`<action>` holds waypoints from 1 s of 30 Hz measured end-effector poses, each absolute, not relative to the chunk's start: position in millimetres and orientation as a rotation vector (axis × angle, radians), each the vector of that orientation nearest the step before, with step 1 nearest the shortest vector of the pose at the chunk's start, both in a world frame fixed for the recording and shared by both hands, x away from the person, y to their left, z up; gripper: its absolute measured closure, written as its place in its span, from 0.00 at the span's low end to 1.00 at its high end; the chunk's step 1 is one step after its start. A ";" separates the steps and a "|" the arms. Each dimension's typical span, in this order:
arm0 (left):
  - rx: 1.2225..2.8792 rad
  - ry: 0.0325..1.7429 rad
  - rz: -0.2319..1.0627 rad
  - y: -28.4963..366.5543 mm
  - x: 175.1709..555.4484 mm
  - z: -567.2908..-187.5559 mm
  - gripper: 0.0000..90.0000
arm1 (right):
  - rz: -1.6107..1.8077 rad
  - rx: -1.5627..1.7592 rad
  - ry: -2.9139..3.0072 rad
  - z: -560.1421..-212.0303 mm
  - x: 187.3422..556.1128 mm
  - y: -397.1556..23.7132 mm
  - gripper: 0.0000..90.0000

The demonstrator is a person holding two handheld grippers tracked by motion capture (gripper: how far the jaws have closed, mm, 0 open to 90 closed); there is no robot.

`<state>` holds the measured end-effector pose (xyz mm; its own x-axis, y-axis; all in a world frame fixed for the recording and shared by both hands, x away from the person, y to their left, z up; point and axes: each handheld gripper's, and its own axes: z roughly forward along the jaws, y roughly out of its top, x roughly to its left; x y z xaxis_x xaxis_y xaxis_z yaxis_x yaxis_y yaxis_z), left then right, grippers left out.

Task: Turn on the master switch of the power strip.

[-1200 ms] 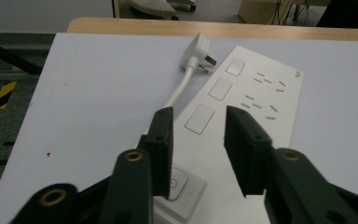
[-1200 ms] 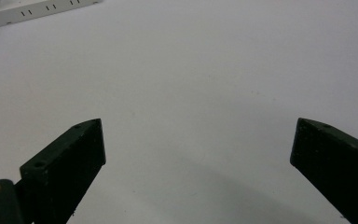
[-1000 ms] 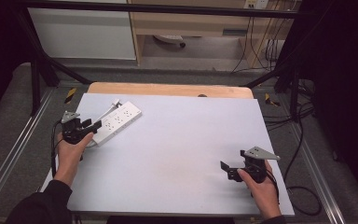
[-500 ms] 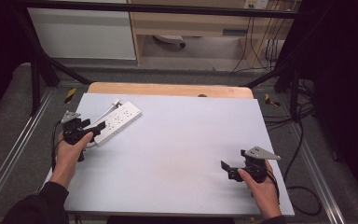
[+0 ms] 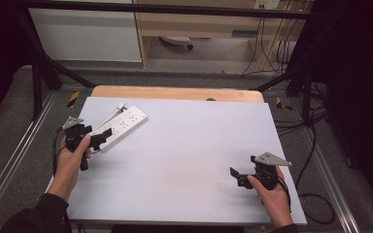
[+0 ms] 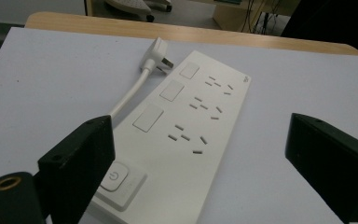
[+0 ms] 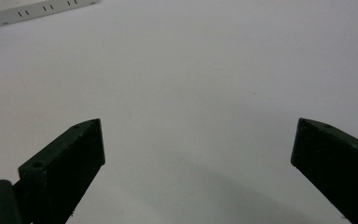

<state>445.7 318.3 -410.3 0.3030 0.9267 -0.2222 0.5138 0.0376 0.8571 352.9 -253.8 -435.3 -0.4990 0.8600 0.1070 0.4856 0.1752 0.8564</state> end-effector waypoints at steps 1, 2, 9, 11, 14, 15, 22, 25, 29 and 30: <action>1.614 1.339 0.539 318.1 444.2 -410.1 0.09 | 1.261 1.270 2.055 -435.3 352.9 -253.8 0.03; 1.615 1.331 0.535 317.8 442.9 -409.9 0.09 | 1.262 1.272 2.056 -435.3 353.0 -253.8 0.03; 1.619 1.316 0.536 315.1 432.9 -406.9 0.09 | 1.260 1.275 2.055 -435.4 353.2 -254.0 0.03; 1.623 1.307 0.540 314.6 429.5 -405.7 0.09 | 1.258 1.274 2.056 -435.7 353.4 -253.8 0.03; 1.624 1.299 0.537 313.1 424.5 -403.7 0.09 | 1.258 1.275 2.058 -435.6 353.4 -253.6 0.03; 1.625 1.294 0.537 312.6 422.9 -403.0 0.09 | 1.259 1.273 2.056 -435.6 353.4 -253.7 0.03; 1.641 1.256 0.528 309.8 410.4 -398.3 0.09 | 1.258 1.275 2.056 -435.8 353.6 -253.8 0.03; 1.645 1.246 0.527 309.6 404.5 -397.8 0.08 | 1.260 1.275 2.054 -435.7 353.3 -253.8 0.03; 1.638 1.236 0.525 310.5 395.8 -398.1 0.08 | 1.262 1.275 2.054 -435.4 353.2 -254.0 0.03; 1.636 1.235 0.524 311.3 393.9 -398.6 0.08 | 1.261 1.275 2.054 -435.4 353.2 -254.0 0.03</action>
<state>393.9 311.3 -398.6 0.3898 0.8970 -0.2084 0.4734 -0.0011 0.8808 353.2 -254.0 -435.4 -0.4966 0.8609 0.1109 0.4884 0.1715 0.8556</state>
